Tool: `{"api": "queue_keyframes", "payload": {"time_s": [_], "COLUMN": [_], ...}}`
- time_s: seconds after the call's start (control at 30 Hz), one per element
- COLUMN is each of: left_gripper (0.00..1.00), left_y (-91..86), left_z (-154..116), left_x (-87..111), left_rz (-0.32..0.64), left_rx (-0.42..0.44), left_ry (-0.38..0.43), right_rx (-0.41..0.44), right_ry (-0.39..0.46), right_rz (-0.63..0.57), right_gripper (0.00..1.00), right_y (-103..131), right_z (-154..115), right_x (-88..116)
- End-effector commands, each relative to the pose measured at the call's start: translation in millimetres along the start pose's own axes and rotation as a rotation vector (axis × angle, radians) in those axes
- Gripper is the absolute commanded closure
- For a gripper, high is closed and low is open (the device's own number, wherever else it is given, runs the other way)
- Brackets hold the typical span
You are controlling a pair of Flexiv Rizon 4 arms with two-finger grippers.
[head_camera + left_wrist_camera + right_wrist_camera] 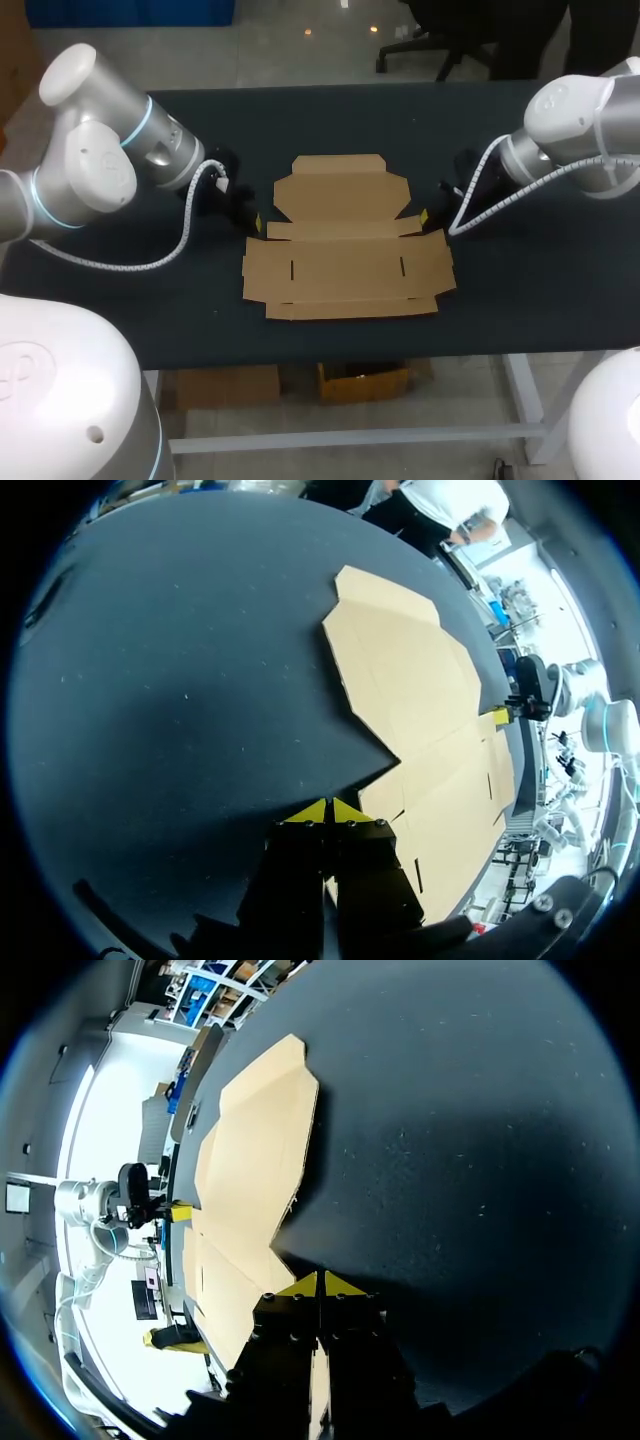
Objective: Assemble the packaging by folding the flat box into shape, placing the metal phone stand inside, and closing the box properly
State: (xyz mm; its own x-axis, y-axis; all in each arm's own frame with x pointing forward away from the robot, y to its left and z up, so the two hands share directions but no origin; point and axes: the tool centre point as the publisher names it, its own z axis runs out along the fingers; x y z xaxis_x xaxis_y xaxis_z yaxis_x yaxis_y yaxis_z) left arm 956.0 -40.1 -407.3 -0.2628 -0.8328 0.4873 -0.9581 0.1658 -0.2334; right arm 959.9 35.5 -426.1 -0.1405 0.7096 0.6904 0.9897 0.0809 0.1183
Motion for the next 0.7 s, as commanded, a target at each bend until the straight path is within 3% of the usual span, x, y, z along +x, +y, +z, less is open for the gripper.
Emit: {"api": "queue_keyframes", "payload": {"time_s": [0.03, 0.7], "left_gripper": [1.00, 1.00], "left_y": [-0.5, 4.9], "left_z": [4.2, 12.5], "left_x": [0.6, 9.7], "left_rz": [0.002, 0.010], "left_rx": [-0.002, -0.012], "left_ry": [0.005, 0.035], "right_rx": [0.007, 0.014], "right_ry": [0.010, 0.025], "right_rz": [-0.004, -0.008], "right_gripper": [1.00, 1.00], "right_y": [1.8, 0.1], "right_z": [-0.2, 4.8], "right_x": [-1.1, -1.1]}}
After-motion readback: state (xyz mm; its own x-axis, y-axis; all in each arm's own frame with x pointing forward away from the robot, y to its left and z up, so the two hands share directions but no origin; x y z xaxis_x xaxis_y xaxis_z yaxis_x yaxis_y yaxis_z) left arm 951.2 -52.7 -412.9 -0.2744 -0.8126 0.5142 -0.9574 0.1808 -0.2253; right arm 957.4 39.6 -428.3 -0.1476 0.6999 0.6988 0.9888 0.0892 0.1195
